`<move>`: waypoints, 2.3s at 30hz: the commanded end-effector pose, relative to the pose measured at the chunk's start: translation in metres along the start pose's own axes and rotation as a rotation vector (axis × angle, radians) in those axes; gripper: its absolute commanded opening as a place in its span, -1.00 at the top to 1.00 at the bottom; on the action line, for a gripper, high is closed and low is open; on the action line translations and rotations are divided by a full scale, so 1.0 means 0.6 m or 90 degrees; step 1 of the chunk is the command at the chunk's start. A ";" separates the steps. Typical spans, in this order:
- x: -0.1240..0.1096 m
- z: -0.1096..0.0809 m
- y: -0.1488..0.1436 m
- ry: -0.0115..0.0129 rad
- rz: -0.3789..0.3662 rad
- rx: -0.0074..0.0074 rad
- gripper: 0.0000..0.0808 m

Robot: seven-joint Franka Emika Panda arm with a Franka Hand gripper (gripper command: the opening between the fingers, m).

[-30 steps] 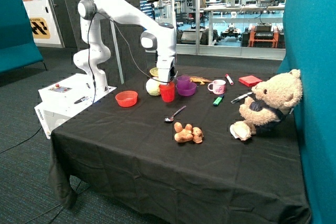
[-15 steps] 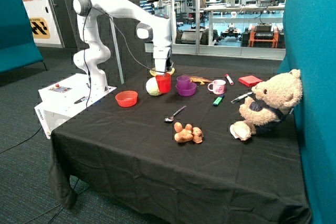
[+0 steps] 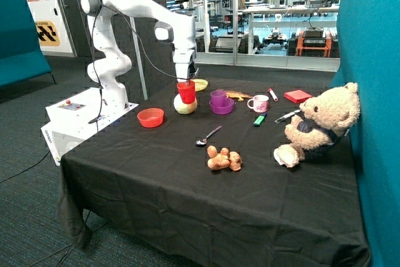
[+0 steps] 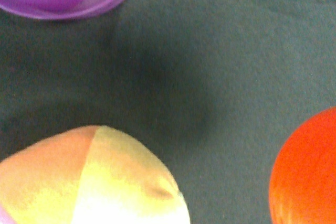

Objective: Match the cups with the appropriate bowls

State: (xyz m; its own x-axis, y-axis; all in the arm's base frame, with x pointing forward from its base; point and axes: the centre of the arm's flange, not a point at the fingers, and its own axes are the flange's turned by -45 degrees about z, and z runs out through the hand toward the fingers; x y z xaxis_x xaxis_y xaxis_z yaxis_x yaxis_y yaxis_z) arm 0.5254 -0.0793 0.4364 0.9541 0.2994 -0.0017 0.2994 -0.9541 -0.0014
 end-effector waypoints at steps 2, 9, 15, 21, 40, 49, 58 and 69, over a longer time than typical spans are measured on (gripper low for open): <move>-0.039 0.002 0.011 0.0011 0.065 -0.0008 1.00; -0.065 0.004 0.009 0.0011 0.088 -0.0008 1.00; -0.092 0.001 0.000 0.0011 0.094 -0.0008 1.00; -0.120 0.010 -0.004 0.0011 0.102 -0.0008 1.00; -0.200 0.035 0.037 0.0012 0.180 -0.0007 1.00; -0.227 0.049 0.018 0.0012 0.167 -0.0007 1.00; -0.252 0.054 0.011 0.0012 0.163 -0.0007 1.00; -0.286 0.100 0.006 0.0012 0.167 -0.0007 1.00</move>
State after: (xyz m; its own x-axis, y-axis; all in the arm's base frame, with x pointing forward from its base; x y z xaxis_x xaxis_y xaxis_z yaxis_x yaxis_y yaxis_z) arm 0.3786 -0.1311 0.3937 0.9991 0.0424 -0.0001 0.0424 -0.9991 0.0011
